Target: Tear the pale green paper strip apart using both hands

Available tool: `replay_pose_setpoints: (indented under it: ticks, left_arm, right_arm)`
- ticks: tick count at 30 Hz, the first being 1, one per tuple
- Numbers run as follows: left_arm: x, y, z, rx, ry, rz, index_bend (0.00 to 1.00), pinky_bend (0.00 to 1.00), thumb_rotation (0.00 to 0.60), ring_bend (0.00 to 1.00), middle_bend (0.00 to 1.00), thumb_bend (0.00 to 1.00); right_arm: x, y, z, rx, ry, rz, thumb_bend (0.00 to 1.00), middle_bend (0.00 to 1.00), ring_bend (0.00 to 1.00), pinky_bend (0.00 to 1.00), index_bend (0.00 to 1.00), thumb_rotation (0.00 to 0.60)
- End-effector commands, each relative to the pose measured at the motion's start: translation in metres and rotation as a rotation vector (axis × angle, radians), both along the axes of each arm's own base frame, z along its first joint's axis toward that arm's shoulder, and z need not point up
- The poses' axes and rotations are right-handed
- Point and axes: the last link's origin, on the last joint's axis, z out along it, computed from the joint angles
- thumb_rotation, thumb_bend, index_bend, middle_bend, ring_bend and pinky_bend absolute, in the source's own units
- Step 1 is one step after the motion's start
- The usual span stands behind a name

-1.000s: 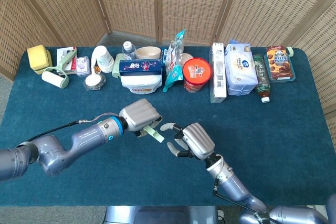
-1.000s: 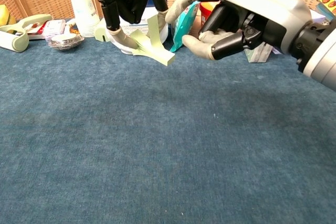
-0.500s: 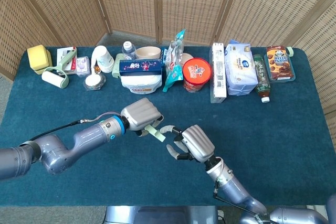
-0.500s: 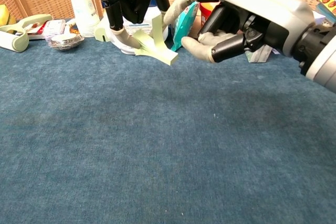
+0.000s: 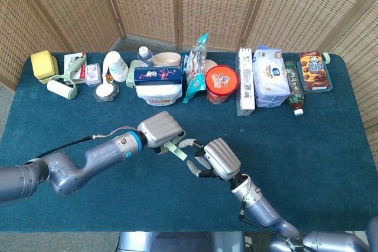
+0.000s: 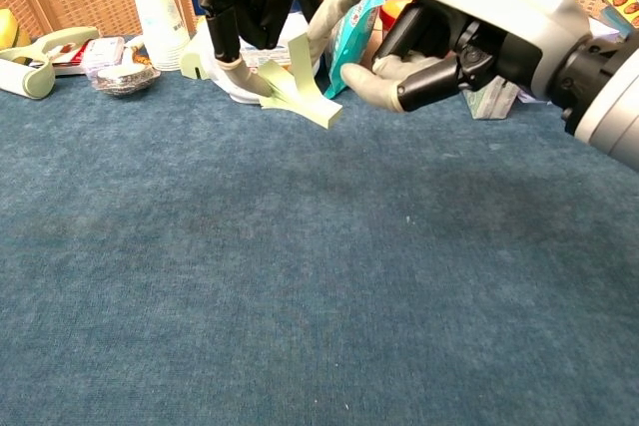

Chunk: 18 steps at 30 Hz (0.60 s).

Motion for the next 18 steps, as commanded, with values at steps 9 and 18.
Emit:
replay_pose_setpoints:
  ticks: [9, 18]
  left_arm:
    - [0.0025, 0.0015, -0.0011, 0.001, -0.008, 0.005, 0.66, 1.00, 0.600, 1.00, 1.00, 0.46]
    - [0.0013, 0.0013, 0.0004, 0.001, -0.005, 0.005, 0.66, 1.00, 0.600, 1.00, 1.00, 0.46]
  right_arm:
    - [0.0003, 0.0023, -0.0039, 0.009, 0.013, 0.002, 0.48, 1.00, 1.00, 0.98, 0.31, 0.536]
    - [-0.0060, 0.0028, -0.0051, 0.004, 0.032, -0.009, 0.48, 1.00, 1.00, 0.98, 0.31, 0.535]
